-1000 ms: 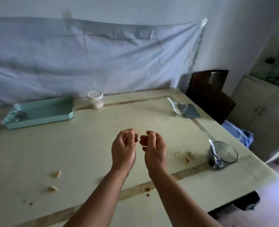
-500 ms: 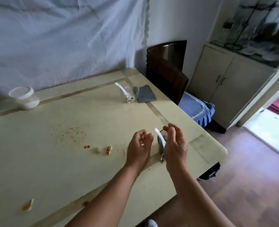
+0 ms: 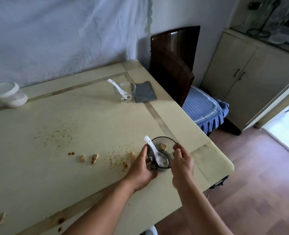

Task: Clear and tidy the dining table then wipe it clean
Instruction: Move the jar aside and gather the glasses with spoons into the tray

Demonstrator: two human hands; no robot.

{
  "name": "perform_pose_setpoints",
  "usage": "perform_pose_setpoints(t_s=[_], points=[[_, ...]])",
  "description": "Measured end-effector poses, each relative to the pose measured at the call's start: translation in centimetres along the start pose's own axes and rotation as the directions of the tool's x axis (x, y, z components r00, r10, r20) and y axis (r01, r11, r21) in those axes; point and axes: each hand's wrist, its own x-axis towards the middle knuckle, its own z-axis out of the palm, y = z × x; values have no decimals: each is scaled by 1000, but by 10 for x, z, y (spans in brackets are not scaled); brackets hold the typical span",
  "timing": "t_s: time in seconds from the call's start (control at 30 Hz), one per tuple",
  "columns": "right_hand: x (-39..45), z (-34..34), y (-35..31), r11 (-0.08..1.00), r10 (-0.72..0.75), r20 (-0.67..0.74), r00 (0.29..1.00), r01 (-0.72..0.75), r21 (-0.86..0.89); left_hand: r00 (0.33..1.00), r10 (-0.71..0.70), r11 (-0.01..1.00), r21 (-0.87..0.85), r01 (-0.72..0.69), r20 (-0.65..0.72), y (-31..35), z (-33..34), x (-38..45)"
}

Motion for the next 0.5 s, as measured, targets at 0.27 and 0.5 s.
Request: perform_pose_setpoints(t_s=[0.27, 0.5], points=[[-11, 36, -13, 998, -61, 80, 995, 61, -3, 988, 11, 997, -72, -23, -157, -5, -32, 4], [-52, 116, -11, 989, -135, 224, 965, 143, -23, 956, 26, 990, -125, -65, -293, -19, -113, -22]])
